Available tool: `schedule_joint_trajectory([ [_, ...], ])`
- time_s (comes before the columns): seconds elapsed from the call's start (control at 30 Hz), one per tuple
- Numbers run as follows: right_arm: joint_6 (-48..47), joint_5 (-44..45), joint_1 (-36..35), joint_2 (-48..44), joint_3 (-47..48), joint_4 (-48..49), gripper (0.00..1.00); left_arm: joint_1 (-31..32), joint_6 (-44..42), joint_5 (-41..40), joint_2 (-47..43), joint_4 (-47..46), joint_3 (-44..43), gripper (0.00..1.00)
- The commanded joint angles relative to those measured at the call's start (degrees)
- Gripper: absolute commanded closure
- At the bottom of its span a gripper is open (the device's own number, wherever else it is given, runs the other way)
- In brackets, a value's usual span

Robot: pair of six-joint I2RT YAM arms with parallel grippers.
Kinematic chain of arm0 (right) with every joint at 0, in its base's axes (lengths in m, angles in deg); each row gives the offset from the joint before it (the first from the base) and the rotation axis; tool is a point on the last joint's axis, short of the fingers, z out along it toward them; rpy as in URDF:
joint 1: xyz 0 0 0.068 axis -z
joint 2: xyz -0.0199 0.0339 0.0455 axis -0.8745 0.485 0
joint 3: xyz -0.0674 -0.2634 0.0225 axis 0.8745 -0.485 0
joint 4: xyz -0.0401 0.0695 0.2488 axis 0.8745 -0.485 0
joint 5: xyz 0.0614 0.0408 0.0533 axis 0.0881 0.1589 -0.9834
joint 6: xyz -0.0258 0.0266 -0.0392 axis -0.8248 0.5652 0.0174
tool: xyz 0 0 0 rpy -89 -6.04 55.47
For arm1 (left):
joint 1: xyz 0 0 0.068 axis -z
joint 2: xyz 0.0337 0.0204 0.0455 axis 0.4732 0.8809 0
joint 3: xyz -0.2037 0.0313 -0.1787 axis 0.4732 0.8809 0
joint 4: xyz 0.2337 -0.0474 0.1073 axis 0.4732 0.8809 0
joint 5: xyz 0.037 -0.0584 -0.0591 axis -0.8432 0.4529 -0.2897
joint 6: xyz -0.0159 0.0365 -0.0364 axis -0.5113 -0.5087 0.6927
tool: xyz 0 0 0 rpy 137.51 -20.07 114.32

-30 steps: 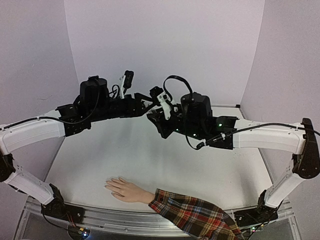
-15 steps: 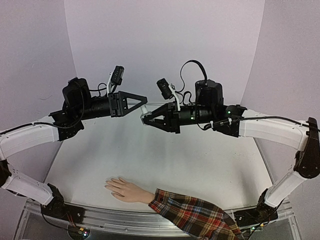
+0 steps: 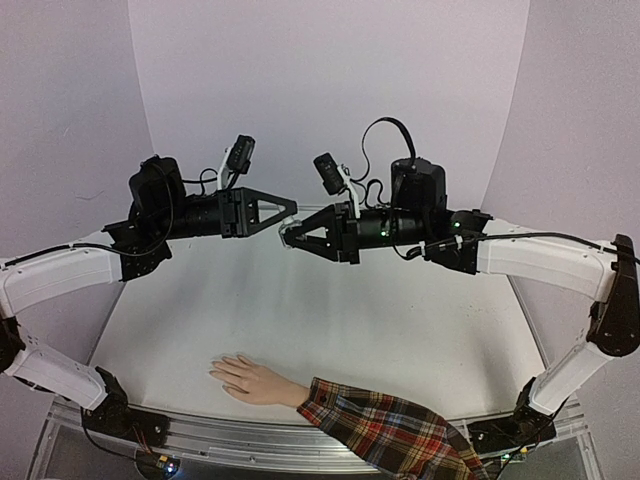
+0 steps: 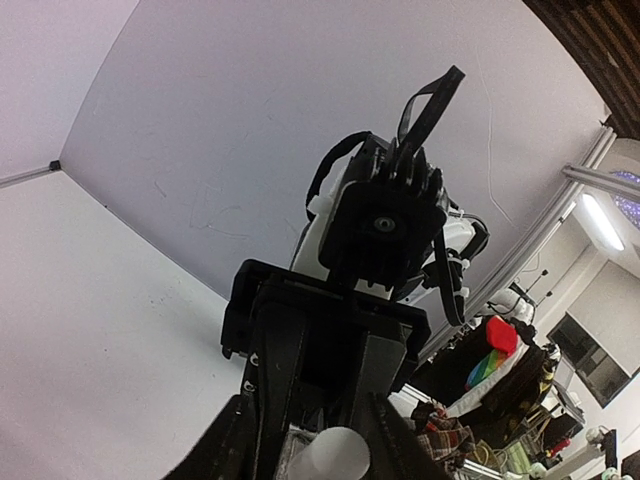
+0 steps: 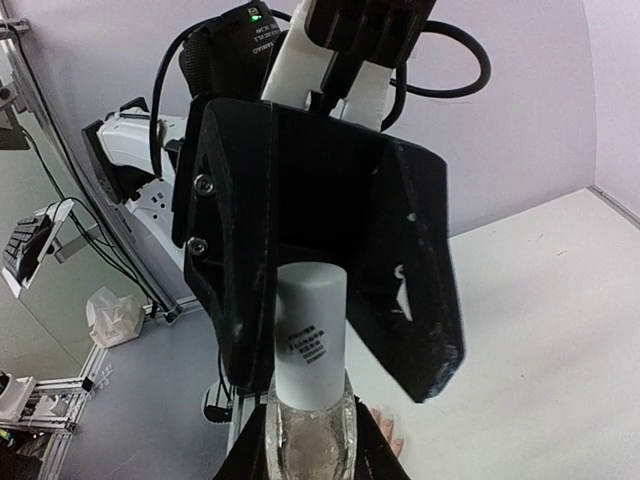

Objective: Paint the nails

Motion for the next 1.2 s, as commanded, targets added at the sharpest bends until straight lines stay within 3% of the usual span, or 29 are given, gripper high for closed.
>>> schedule_joint_trajectory([
  [0.0,0.9,5.4,0.0,0.7,2.2,3.4,1.0,0.0,-1.6,0.5,0.3,0.4,-3.4,0.73],
  [0.17,1.7,19.5,-0.4,-0.2,1.1,3.2,1.0,0.6,-5.9,-6.6,0.6,8.3,-6.5,0.99],
  [0.23,-0.7,38.6,-3.8,-0.4,1.6,0.4,1.0,3.4,-10.3,-19.7,1.6,17.8,-10.0,1.0],
  [0.33,-12.8,80.9,-13.3,4.2,6.9,-2.1,1.0,8.3,-11.5,-43.5,4.6,30.1,-16.2,1.0],
  [0.37,-17.6,89.5,-15.1,6.3,8.9,-1.1,1.0,8.9,-9.8,-48.8,5.4,32.5,-17.8,1.0],
  [0.43,-22.6,94.5,-16.6,9.0,10.4,1.4,1.0,8.9,-6.4,-52.5,6.5,34.4,-19.0,1.0],
  [0.53,-21.8,84.5,-16.3,7.5,8.3,1.6,1.0,8.9,-7.5,-48.4,6.0,31.5,-17.8,1.0],
  [0.63,-20.2,65.6,-15.1,3.9,5.3,1.1,1.0,8.2,-8.2,-40.5,3.7,25.1,-14.2,0.97],
  [0.67,-19.7,58.5,-14.3,2.6,4.1,0.8,1.0,7.5,-7.9,-37.1,2.5,22.0,-12.2,0.87],
  [0.73,-17.6,45.1,-12.2,0.1,1.7,0.3,1.0,6.1,-6.9,-31.3,-0.2,16.0,-7.8,0.56],
  [0.8,-13.6,30.8,-8.6,-1.9,0.4,0.3,1.0,4.5,-5.9,-25.4,-2.9,10.6,-4.1,0.31],
  [0.87,-8.2,17.4,-4.7,-2.7,-0.3,0.7,1.0,2.4,-4.3,-20.4,-5.0,7.0,-1.8,0.23],
  [1.0,-2.3,-1.2,-0.5,-2.2,0.3,2.8,1.0,-0.5,-0.9,-11.3,-6.5,0.0,1.8,0.22],
  [1.17,3.4,-12.0,1.0,1.3,3.9,5.8,1.0,-0.6,0.8,-2.5,-3.2,-3.4,-0.4,0.31],
])
